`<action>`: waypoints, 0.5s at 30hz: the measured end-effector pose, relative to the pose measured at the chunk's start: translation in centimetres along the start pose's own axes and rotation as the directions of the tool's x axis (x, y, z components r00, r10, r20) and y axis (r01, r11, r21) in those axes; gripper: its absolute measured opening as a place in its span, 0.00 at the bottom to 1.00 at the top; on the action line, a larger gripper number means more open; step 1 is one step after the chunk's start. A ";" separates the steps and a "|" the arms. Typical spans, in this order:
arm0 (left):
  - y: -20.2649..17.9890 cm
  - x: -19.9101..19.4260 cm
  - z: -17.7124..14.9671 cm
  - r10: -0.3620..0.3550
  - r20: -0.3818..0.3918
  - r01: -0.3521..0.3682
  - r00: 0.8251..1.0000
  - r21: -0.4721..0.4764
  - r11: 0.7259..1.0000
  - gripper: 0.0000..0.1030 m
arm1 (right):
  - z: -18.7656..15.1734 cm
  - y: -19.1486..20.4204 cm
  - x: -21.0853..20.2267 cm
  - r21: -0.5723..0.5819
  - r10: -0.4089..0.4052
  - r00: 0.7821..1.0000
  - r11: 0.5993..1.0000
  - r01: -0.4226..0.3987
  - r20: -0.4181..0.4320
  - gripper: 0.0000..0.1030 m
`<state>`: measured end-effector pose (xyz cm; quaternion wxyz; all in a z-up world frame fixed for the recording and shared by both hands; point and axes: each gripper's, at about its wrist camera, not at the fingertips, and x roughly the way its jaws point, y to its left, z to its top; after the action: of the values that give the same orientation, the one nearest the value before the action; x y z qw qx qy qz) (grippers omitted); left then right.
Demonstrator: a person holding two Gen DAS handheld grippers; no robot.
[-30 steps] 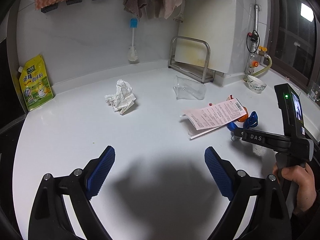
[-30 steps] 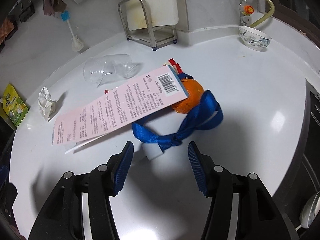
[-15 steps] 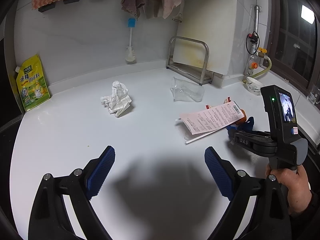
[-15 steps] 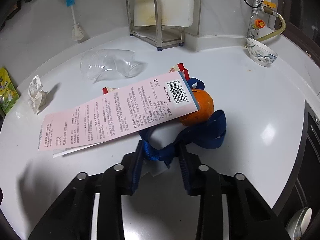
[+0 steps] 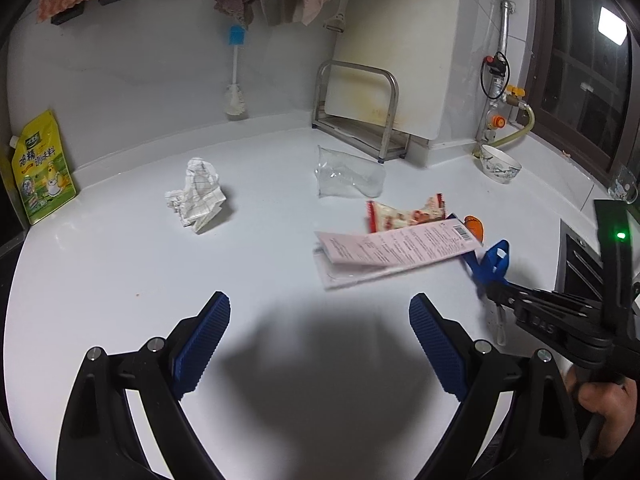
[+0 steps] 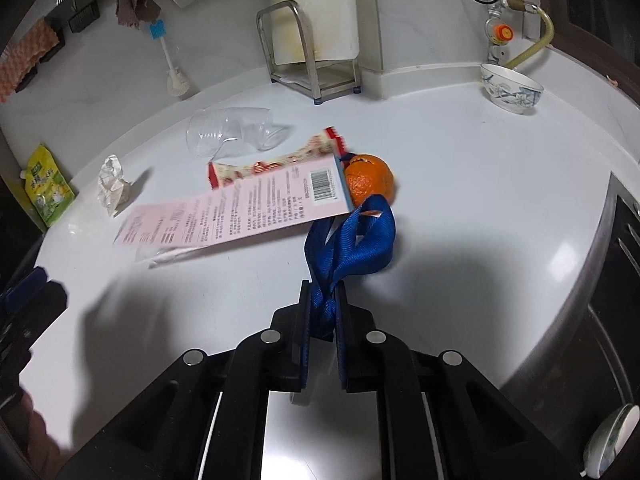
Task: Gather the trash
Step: 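Lift the blue strap with the right tool while the left tool grasps the pink receipt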
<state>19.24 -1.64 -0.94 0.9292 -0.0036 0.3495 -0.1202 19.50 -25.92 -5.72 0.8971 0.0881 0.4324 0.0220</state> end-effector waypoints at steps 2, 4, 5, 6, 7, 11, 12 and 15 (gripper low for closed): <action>-0.5 0.5 0.2 -0.009 -0.009 0.010 1.000 0.016 1.000 0.87 | -0.4 -0.8 -0.6 0.021 0.022 1.000 1.000 -0.022 -0.002 0.10; -1.0 1.1 0.5 -0.024 -0.019 0.025 1.000 0.031 0.999 0.87 | -0.7 -1.7 -1.2 0.041 0.048 0.999 0.998 -0.048 -0.001 0.10; -1.2 1.4 0.6 -0.024 -0.019 0.025 1.000 0.038 0.999 0.87 | -0.8 -2.1 -1.4 0.048 0.056 0.998 0.997 -0.056 0.002 0.10; -1.4 1.7 0.7 -0.021 -0.017 0.022 1.000 0.049 0.999 0.87 | -0.9 -2.4 -1.7 0.053 0.062 0.998 0.997 -0.062 0.005 0.10; -1.6 1.9 0.8 -0.020 -0.016 0.021 1.000 0.058 0.998 0.87 | -1.0 -2.7 -2.0 0.057 0.067 0.998 0.996 -0.068 0.010 0.10; -2.4 2.8 1.1 -0.037 -0.009 0.038 0.999 0.084 0.996 0.87 | -1.3 -3.8 -2.6 0.085 0.109 0.994 0.990 -0.110 0.014 0.10; -2.7 3.1 1.2 -0.048 -0.013 0.049 0.999 0.097 0.994 0.87 | -1.3 -4.1 -2.8 0.092 0.124 0.992 0.988 -0.124 0.013 0.10; -3.1 3.9 1.2 -0.098 -0.037 0.102 0.995 0.127 0.987 0.87 | -1.5 -4.9 -3.3 0.109 0.168 0.986 0.980 -0.169 0.016 0.10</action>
<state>22.21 -5.66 -2.29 0.9149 0.0404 0.3544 -0.1890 16.08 -30.86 -4.96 0.8872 0.1740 0.4208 0.0737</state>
